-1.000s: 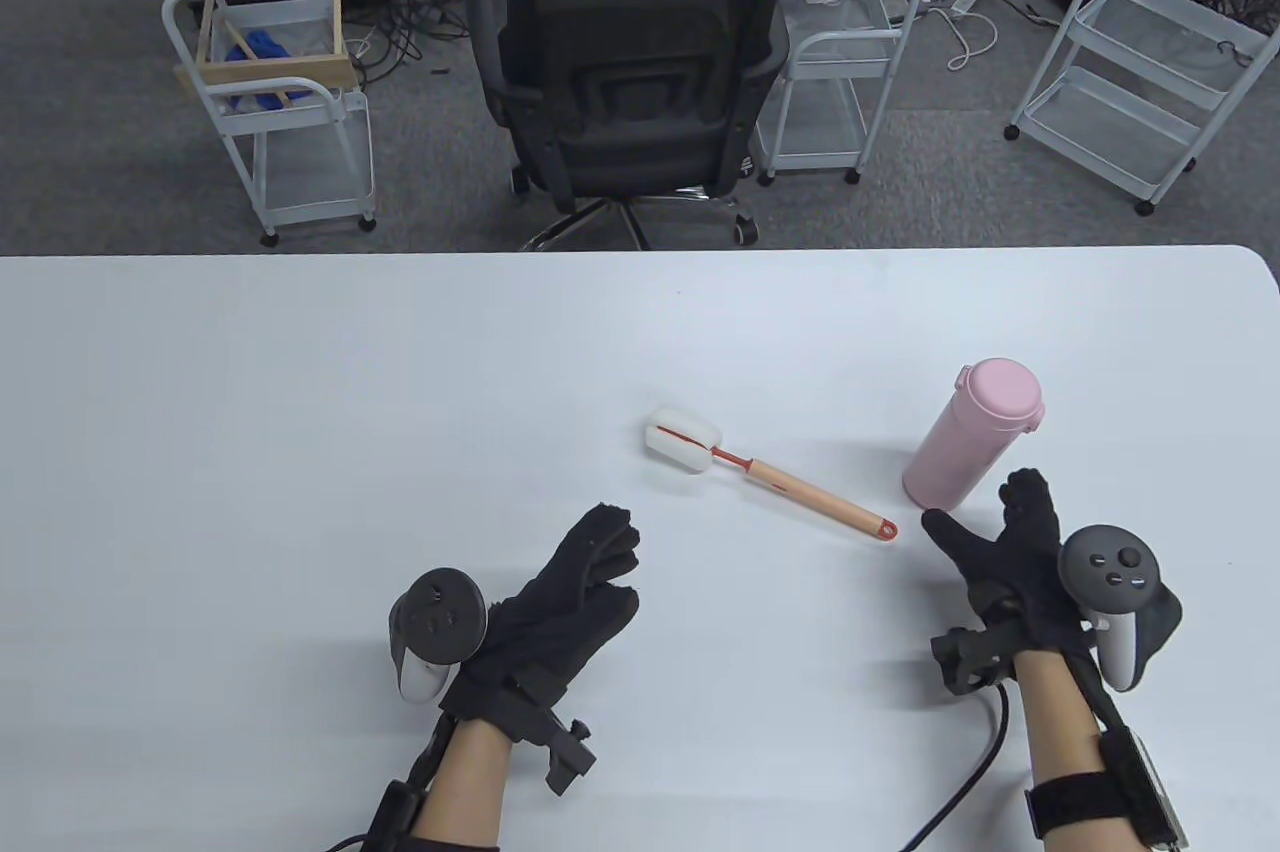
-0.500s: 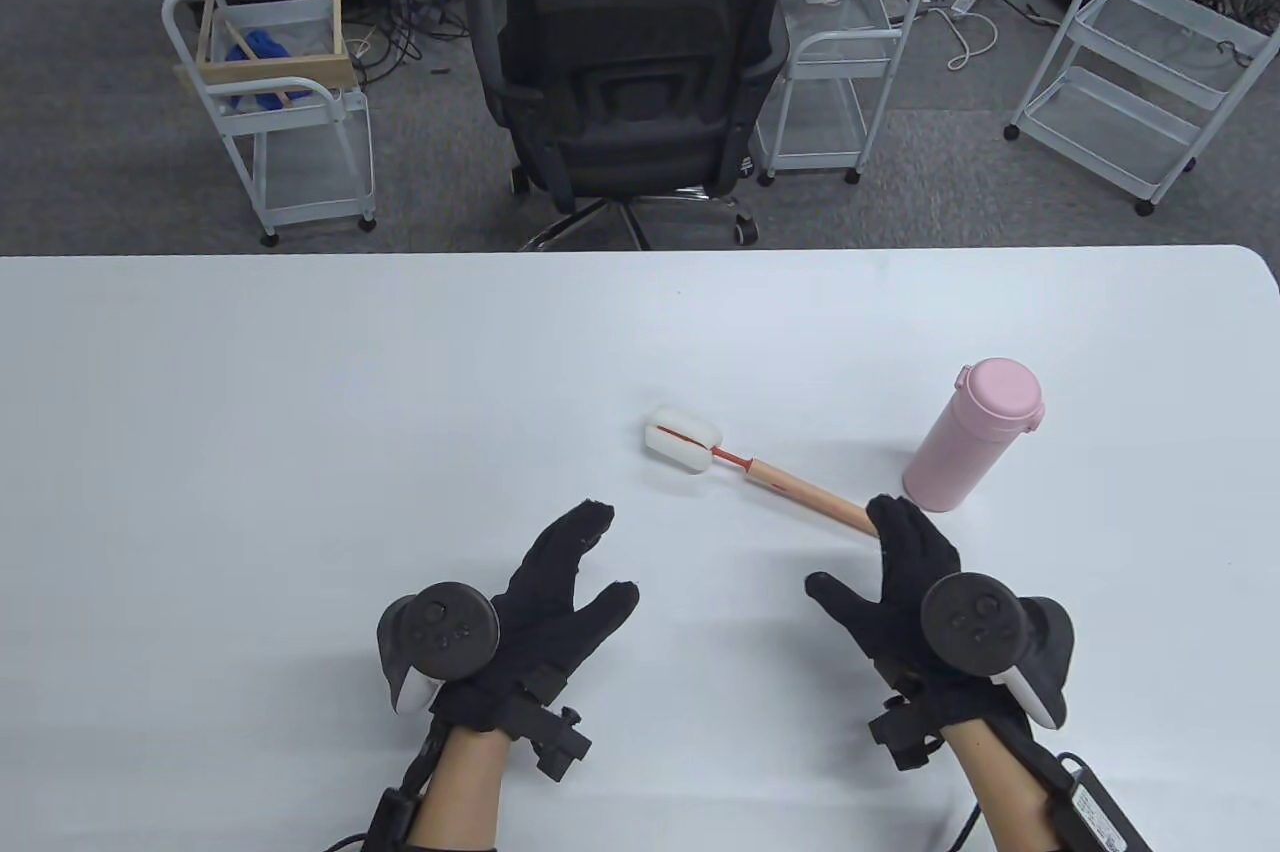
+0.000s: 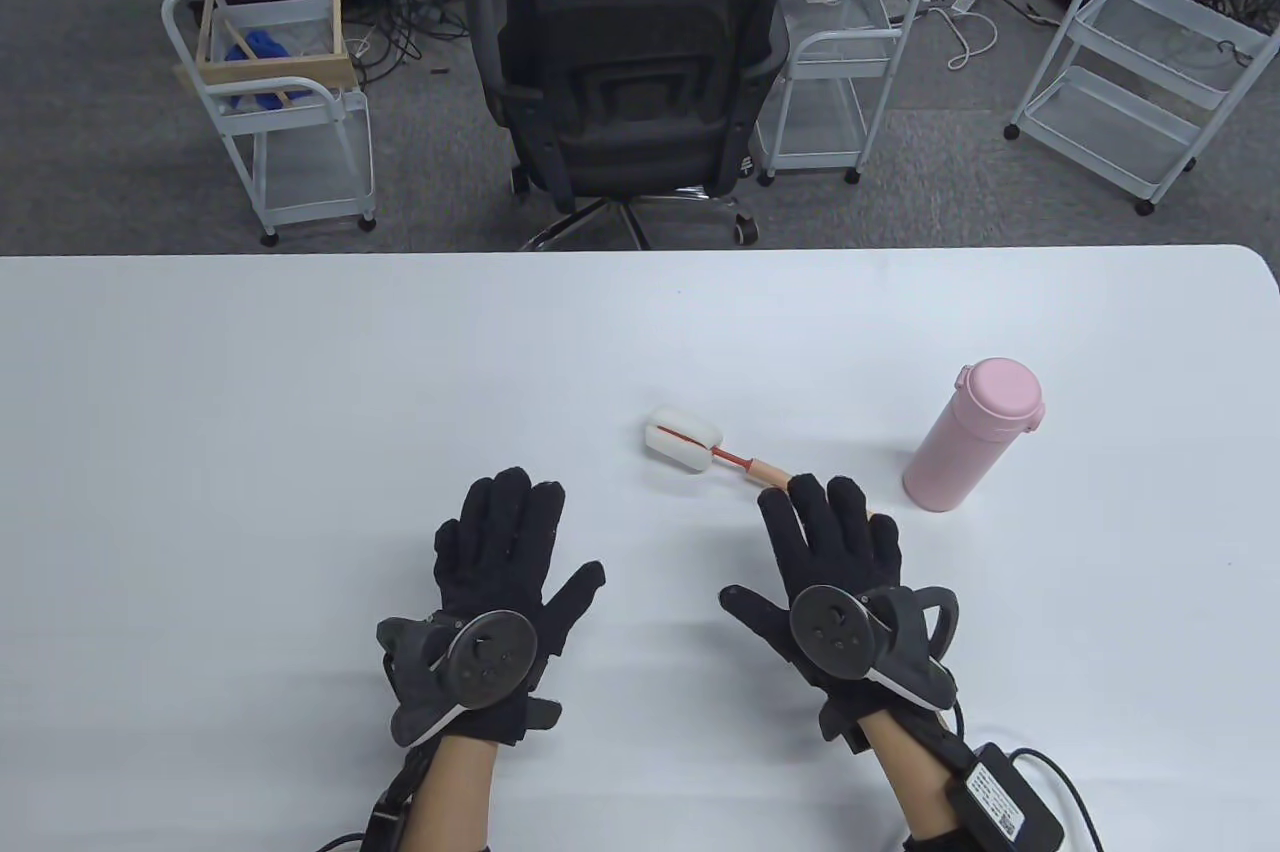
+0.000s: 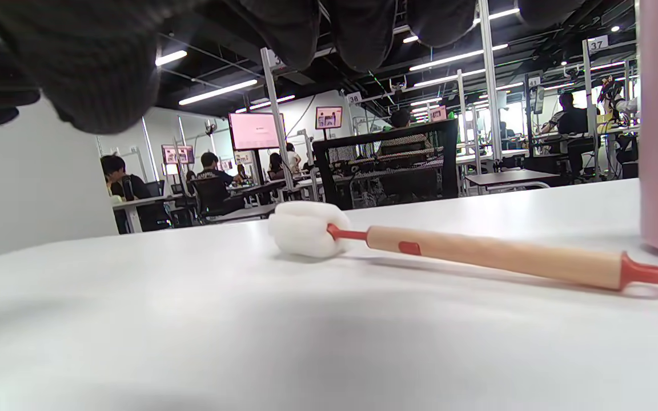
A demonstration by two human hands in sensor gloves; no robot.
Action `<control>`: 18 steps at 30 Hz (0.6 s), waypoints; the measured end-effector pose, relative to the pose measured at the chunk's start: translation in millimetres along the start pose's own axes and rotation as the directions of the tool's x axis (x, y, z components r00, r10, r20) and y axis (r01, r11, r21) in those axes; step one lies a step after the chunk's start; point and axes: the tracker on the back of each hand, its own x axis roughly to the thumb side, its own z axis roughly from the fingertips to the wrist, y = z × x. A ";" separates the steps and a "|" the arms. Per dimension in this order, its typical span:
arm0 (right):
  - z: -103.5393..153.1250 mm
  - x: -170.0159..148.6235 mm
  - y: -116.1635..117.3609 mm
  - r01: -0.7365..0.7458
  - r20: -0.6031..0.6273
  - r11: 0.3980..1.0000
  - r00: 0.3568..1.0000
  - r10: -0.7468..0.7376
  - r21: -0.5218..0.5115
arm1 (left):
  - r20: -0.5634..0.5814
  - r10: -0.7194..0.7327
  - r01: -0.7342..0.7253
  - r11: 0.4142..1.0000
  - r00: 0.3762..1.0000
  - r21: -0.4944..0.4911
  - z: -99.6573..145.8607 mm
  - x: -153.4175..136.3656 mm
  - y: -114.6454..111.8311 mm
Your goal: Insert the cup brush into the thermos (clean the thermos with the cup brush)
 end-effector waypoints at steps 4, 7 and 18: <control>-1.4 -5.4 10.2 -0.016 -0.020 0.999 1.000 0.017 0.037 | -0.037 -0.097 0.091 0.987 0.995 -0.130 -3.0 -2.4 -15.4; -1.9 -9.3 14.8 0.001 -0.029 0.998 1.000 0.000 0.065 | -0.058 -0.132 0.109 0.948 0.989 -0.299 -5.8 -3.7 -32.6; 0.3 -11.8 15.0 0.019 -0.028 0.998 0.999 -0.017 0.067 | -0.046 -0.163 0.139 0.935 0.986 -0.327 -5.8 0.0 -36.4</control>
